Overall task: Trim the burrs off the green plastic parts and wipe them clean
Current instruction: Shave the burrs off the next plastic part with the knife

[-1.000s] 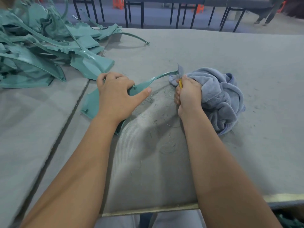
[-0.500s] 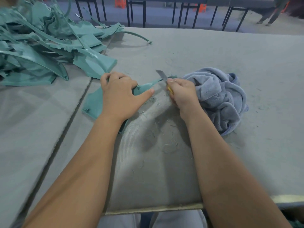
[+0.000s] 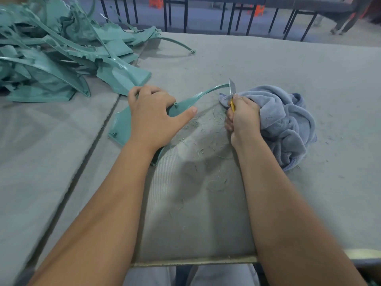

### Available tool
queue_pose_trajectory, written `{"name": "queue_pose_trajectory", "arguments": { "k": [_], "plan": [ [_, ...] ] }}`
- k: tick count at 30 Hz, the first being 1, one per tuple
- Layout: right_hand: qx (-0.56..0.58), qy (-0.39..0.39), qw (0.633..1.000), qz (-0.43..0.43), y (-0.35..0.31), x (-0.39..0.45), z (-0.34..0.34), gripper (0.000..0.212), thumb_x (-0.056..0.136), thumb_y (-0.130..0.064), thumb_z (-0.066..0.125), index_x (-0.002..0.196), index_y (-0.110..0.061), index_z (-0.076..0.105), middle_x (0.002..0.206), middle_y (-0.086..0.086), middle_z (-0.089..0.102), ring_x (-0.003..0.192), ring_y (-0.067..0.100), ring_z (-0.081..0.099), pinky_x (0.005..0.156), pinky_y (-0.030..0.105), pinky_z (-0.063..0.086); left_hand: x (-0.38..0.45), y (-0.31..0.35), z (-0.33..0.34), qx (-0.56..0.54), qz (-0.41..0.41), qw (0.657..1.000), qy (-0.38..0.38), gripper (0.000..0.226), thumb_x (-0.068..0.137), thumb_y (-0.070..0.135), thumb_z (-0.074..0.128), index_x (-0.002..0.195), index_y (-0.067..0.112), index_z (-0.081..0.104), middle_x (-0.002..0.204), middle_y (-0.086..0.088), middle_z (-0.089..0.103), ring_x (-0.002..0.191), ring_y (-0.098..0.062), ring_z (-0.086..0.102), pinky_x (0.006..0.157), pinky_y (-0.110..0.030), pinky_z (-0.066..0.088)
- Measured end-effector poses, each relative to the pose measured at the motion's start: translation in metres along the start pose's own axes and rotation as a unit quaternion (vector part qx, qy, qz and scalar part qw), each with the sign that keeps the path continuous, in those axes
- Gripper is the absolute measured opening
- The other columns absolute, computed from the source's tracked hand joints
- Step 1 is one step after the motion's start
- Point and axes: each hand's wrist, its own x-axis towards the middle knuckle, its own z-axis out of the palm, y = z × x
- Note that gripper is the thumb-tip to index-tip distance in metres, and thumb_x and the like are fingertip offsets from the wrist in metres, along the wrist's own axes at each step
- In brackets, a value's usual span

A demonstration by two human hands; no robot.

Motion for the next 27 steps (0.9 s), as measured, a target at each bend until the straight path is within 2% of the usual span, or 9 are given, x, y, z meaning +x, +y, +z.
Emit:
{"name": "queue_pose_trajectory", "arguments": {
  "k": [3, 5, 8, 11, 14, 17, 20, 27],
  "plan": [
    [-0.124, -0.049, 0.990, -0.043, 0.0040, -0.0023, 0.0027, 0.042, 0.097, -0.014, 0.052, 0.055, -0.019, 0.045, 0.041, -0.006, 0.031, 0.038, 0.009, 0.025, 0.041, 0.023, 0.022, 0.0011, 0.0020, 0.0041, 0.028, 0.018, 0.998, -0.046, 0.061, 0.077, 0.073, 0.047, 0.048, 0.021, 0.035, 0.055, 0.012, 0.039, 0.087, -0.015, 0.042, 0.095, -0.036, 0.022],
    [-0.168, -0.083, 0.981, -0.053, 0.0055, -0.0048, 0.0041, 0.037, 0.096, -0.014, 0.054, 0.059, -0.014, 0.046, 0.043, -0.003, 0.031, 0.040, 0.009, 0.025, 0.044, 0.024, 0.022, 0.0024, 0.0028, 0.0068, 0.044, 0.020, 0.997, -0.067, 0.064, 0.074, 0.078, 0.039, 0.048, 0.020, 0.037, 0.056, 0.010, 0.040, 0.085, -0.017, 0.042, 0.094, -0.037, 0.024],
    [-0.137, -0.096, 0.985, -0.034, 0.0033, -0.0069, 0.0038, 0.029, 0.096, -0.013, 0.052, 0.067, -0.012, 0.050, 0.044, -0.003, 0.029, 0.038, 0.008, 0.023, 0.040, 0.022, 0.019, 0.0024, 0.0007, 0.0088, 0.049, 0.017, 0.997, -0.065, 0.065, 0.075, 0.079, 0.038, 0.050, 0.018, 0.042, 0.056, 0.008, 0.043, 0.084, -0.017, 0.043, 0.093, -0.036, 0.024],
    [-0.057, -0.020, 0.998, -0.031, 0.0023, -0.0026, 0.0035, 0.035, 0.100, -0.013, 0.044, 0.065, -0.017, 0.043, 0.050, -0.001, 0.032, 0.038, 0.007, 0.024, 0.038, 0.020, 0.020, 0.0021, -0.0008, 0.0094, 0.032, 0.013, 0.998, -0.056, 0.064, 0.077, 0.076, 0.042, 0.049, 0.019, 0.039, 0.056, 0.009, 0.041, 0.083, -0.016, 0.043, 0.093, -0.034, 0.022],
    [-0.115, 0.011, 0.992, -0.055, 0.0066, 0.0020, 0.0040, 0.041, 0.101, -0.015, 0.044, 0.060, -0.018, 0.037, 0.053, 0.000, 0.034, 0.046, 0.013, 0.028, 0.047, 0.028, 0.024, 0.0024, -0.0016, 0.0091, 0.027, 0.011, 0.998, -0.053, 0.061, 0.078, 0.075, 0.045, 0.049, 0.022, 0.035, 0.057, 0.010, 0.041, 0.084, -0.016, 0.044, 0.095, -0.035, 0.022],
    [-0.142, 0.008, 0.988, -0.068, 0.0085, 0.0022, 0.0033, 0.046, 0.099, -0.014, 0.047, 0.055, -0.020, 0.037, 0.047, -0.005, 0.034, 0.047, 0.013, 0.028, 0.050, 0.029, 0.025, 0.0019, -0.0011, 0.0084, 0.027, 0.004, 0.998, -0.050, 0.061, 0.078, 0.075, 0.045, 0.049, 0.021, 0.036, 0.057, 0.011, 0.041, 0.084, -0.015, 0.043, 0.096, -0.035, 0.023],
    [-0.113, -0.005, 0.992, -0.053, 0.0053, 0.0004, 0.0013, 0.046, 0.100, -0.014, 0.046, 0.056, -0.020, 0.038, 0.037, -0.011, 0.031, 0.036, 0.007, 0.025, 0.039, 0.021, 0.023, 0.0015, 0.0009, 0.0074, 0.018, -0.005, 0.999, -0.051, 0.061, 0.076, 0.075, 0.043, 0.049, 0.021, 0.036, 0.056, 0.012, 0.038, 0.082, -0.015, 0.042, 0.096, -0.034, 0.022],
    [-0.075, -0.035, 0.996, -0.019, 0.0015, -0.0034, 0.0011, 0.041, 0.102, -0.015, 0.042, 0.061, -0.017, 0.040, 0.037, -0.008, 0.029, 0.032, 0.007, 0.022, 0.036, 0.017, 0.019, 0.0007, 0.0022, 0.0059, 0.011, -0.012, 0.998, -0.053, 0.059, 0.077, 0.073, 0.044, 0.050, 0.021, 0.033, 0.056, 0.012, 0.035, 0.081, -0.014, 0.040, 0.098, -0.036, 0.024]
  ]
}}
